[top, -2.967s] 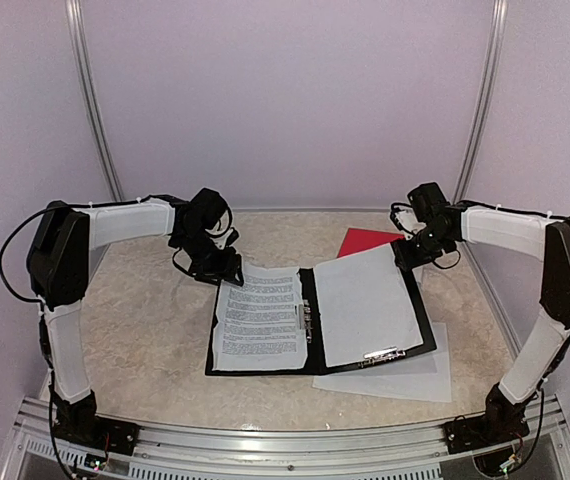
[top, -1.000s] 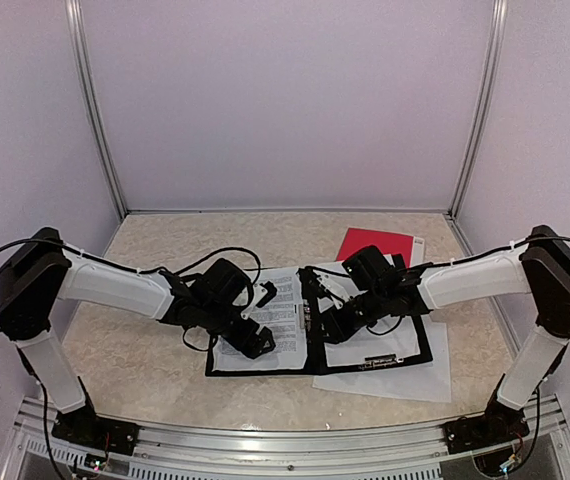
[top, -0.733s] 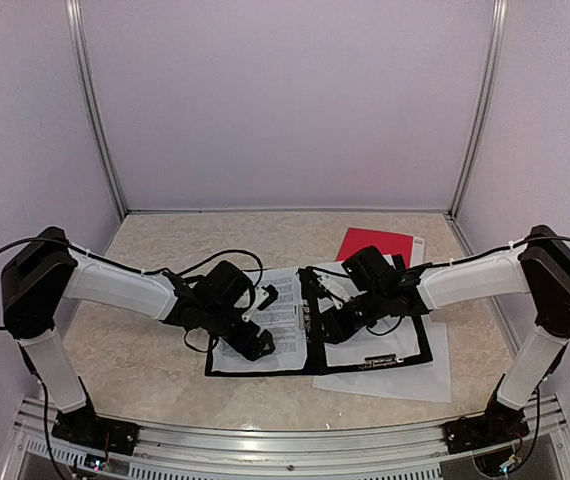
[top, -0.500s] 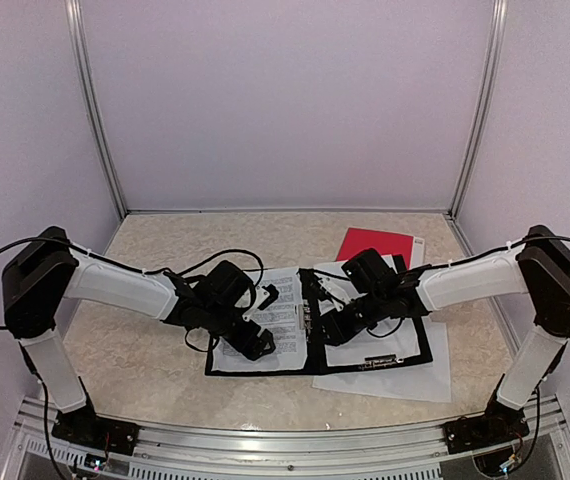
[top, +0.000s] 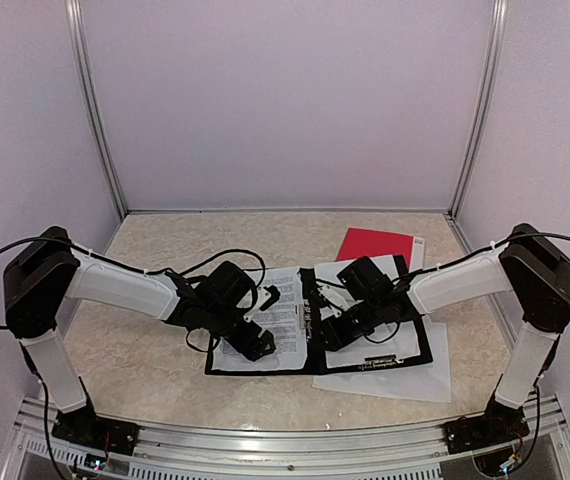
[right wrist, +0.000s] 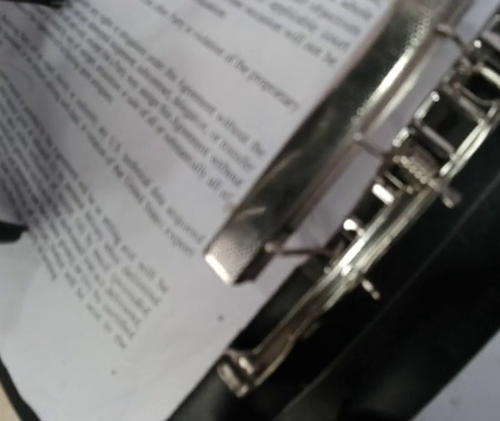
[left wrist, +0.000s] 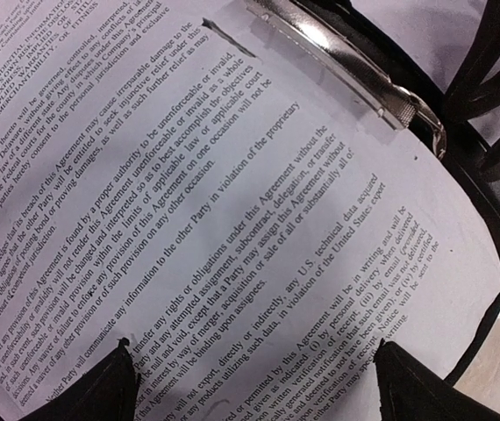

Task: Put the files into the folder
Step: Close the spring clip on the folder with some files.

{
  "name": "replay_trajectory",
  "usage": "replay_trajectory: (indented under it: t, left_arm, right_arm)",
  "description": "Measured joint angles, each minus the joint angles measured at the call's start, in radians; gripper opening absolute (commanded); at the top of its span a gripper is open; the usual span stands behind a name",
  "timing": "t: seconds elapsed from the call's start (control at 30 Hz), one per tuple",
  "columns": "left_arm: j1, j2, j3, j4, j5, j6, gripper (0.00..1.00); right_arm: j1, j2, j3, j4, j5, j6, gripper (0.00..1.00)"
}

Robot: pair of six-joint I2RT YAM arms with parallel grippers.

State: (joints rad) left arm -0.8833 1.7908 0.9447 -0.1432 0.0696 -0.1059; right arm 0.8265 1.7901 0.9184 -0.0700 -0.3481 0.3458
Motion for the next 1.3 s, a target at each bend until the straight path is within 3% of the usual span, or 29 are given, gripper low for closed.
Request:
replay_trajectory:
  t: [1.3]
  left_arm:
    - [-0.004,0.01,0.014,-0.014,-0.027,0.007,0.91]
  right_arm:
    - [0.029,0.044,-0.05,0.248,0.108,0.26,0.16]
